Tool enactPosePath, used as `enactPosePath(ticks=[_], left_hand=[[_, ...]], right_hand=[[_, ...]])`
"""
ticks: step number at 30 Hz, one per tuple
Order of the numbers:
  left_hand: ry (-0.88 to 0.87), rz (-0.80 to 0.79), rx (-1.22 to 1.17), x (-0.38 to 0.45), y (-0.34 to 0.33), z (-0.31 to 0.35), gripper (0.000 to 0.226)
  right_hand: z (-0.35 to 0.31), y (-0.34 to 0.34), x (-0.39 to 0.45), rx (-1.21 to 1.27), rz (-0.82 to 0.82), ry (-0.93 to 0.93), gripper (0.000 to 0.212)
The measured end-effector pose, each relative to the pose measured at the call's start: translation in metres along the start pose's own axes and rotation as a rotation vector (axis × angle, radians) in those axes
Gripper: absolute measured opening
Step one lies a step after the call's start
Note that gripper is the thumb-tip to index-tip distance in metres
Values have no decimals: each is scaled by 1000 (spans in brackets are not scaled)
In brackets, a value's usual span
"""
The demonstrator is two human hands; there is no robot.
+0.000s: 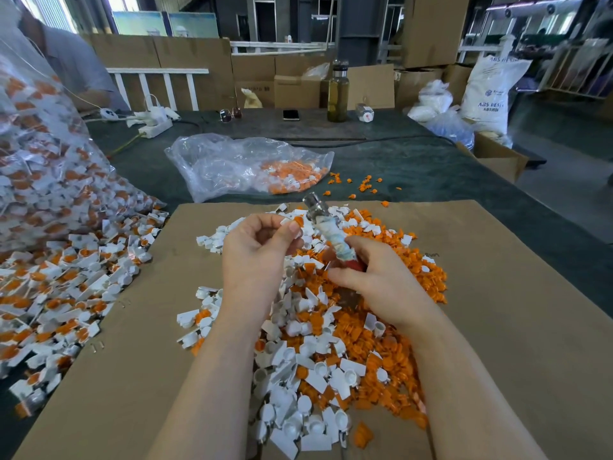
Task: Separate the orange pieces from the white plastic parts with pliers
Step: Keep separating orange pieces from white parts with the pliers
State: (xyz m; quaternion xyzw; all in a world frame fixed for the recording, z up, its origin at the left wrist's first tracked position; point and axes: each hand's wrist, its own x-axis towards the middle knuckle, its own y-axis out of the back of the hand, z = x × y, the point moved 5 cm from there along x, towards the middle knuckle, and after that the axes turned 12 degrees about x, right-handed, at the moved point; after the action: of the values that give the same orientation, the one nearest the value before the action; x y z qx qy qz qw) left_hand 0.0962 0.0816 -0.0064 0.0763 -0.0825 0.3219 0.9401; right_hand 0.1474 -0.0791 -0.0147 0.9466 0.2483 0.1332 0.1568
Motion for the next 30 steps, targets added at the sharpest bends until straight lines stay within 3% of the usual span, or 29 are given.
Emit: enactPosePath(ticks=[2,7,11,16,25,30], left_hand=[[2,-4,6,1,1,-1,9],[0,-17,153,-2,-6,-2,12],[-12,-48,272,-5,-17,-3,17],[-41,-51,378,-6,-19,-1,19],[-25,-71,364,-7,-18,0,19],[7,-29,272,-6,-14,-2,18]], right_hand=[[0,-1,1,-32,6,15,14],[-4,0,2,6,232,130,14],[-7,-1,1,40,321,193,12],[-6,-1,3,-20,331,197,15],[-7,-2,2,-33,336,219,11],[-5,-2,3,37,248,166,17]])
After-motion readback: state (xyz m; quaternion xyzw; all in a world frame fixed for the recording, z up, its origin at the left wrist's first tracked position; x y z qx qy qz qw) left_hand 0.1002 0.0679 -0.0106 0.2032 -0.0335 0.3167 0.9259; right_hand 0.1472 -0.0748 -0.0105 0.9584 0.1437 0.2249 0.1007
